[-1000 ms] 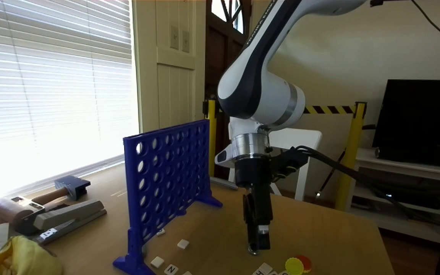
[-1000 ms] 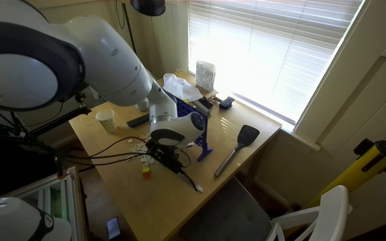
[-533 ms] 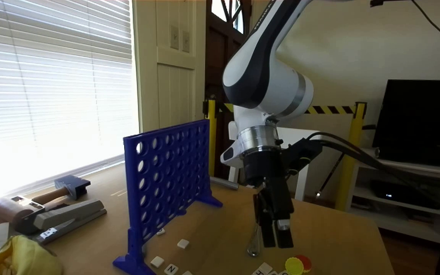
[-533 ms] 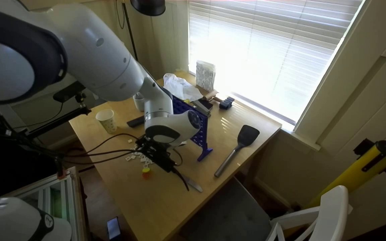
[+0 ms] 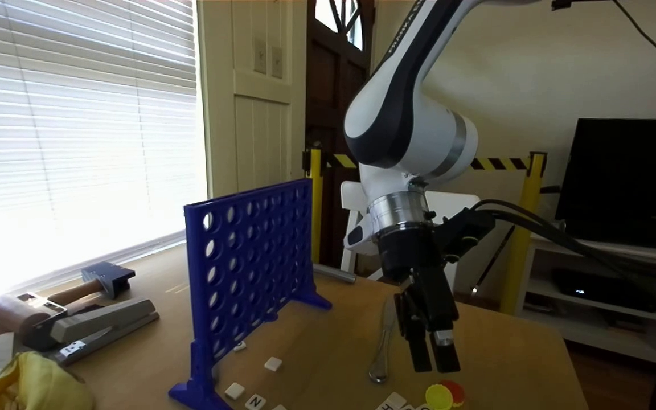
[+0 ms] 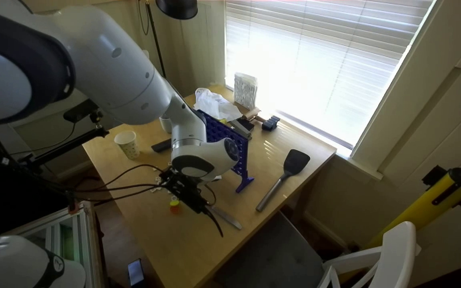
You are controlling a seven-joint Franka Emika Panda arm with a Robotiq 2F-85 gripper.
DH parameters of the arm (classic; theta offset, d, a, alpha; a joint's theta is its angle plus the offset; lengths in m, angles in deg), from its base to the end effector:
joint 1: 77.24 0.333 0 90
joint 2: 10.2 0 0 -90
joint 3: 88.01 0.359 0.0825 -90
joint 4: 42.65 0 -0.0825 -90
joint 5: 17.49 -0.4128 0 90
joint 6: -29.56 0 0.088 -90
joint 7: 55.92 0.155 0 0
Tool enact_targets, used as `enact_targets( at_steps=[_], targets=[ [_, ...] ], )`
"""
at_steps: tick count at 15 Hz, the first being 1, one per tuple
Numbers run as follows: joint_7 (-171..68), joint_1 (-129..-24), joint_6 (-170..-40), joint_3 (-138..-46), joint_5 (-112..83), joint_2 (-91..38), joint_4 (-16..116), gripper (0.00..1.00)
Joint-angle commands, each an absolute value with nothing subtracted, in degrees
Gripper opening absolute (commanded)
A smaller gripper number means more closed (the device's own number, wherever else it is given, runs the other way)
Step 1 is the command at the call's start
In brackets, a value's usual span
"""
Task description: Turn the knife to the right, then put one yellow disc in the blue board
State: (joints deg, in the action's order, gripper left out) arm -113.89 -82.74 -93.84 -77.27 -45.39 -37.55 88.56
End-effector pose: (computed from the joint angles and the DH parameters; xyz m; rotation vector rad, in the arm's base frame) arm 0.4538 0.0910 0.0934 -2.3216 -0.8580 0.4716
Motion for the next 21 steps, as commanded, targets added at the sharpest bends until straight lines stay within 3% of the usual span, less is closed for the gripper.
enact_targets(
  at_steps=[1,21],
  targets=[
    [-114.36,-82.50,-95.18,-78.27,-43.57,-39.40,88.04,1.00],
    [-116.33,-82.84,-94.46,-77.38,-42.50,-43.64,85.17,1.00]
  ],
)
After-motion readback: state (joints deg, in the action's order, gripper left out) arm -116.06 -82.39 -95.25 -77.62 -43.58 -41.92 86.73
